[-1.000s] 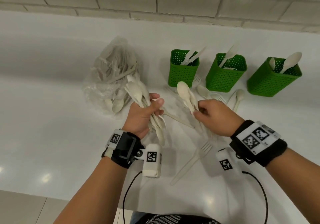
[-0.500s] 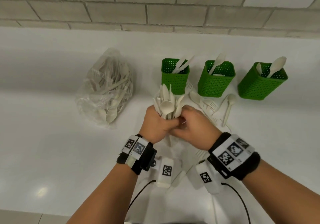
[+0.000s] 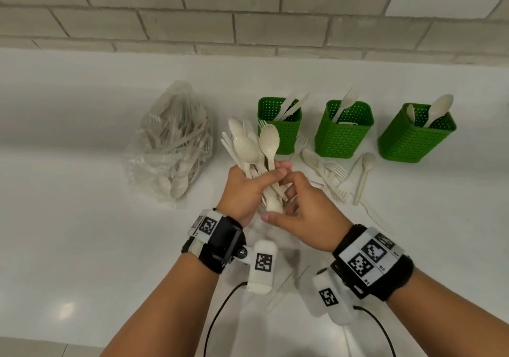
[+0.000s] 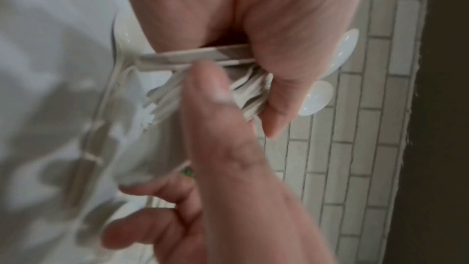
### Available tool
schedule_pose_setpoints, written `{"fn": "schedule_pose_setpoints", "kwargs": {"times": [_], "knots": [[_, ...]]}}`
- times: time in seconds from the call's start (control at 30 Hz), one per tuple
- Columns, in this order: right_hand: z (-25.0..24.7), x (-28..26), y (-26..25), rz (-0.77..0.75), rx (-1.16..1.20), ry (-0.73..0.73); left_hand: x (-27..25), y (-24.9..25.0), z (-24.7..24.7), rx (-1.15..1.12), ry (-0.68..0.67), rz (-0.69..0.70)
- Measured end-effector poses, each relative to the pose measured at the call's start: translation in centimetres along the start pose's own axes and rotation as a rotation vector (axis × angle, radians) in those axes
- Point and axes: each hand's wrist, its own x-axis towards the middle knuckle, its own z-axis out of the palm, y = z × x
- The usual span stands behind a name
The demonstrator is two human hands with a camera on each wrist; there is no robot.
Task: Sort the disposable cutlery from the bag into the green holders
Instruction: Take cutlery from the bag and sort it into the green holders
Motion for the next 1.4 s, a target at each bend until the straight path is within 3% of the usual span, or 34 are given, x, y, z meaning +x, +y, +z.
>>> {"fn": "schedule_pose_setpoints", "kwargs": {"times": [0.17, 0.3, 0.4, 0.5, 0.73, 0.87, 0.97, 1.07, 1.2, 1.3, 1.4], "knots": [[-2.0, -0.1, 0.6, 0.069, 0.27, 0.075, 0.1, 0.9, -0.5, -0.151, -0.129, -0.155], [-4.7, 0.8, -0.2, 0.076, 0.351, 0.233, -0.3, 0.8, -0.6, -0.045, -0.218, -0.185], [-4.9, 1.4, -1.5, 0.013, 0.325, 0.198, -0.8, 0.6, 0.5, 0.024, -0.292, -0.187], [-4.7, 2.0, -0.7, 0.035, 0.275, 0.287, -1.0, 0.5, 1.0, 0.005, -0.3, -0.178], [-4.6, 2.3, 0.1, 0.166, 0.565, 0.346, -0.8, 0.2, 0.8, 0.005, -0.209, -0.204], [-4.6, 2.3, 0.3, 0.158, 0.346, 0.338, -0.8, 0.1, 1.0, 0.08, -0.206, -0.186], [-4.3, 2.1, 0.0, 0.066, 0.124, 0.274, -0.7, 0.2, 1.3, 0.135, -0.207, -0.154], [-4.1, 1.7, -0.3, -0.005, 0.053, 0.148, -0.4, 0.4, 1.0, 0.134, -0.144, -0.109], [-4.6, -0.5, 1.2, 0.088, 0.055, -0.111, 0.4, 0.9, -0.6, 0.099, 0.034, -0.015], [-3.8, -2.6, 2.6, 0.019, -0.357, -0.427, 0.7, 1.0, -1.8, 0.069, 0.078, 0.003], [-2.7, -3.5, 3.5, -0.07, -0.615, -0.502, 0.6, 0.9, -1.9, 0.058, 0.057, 0.003]]}}
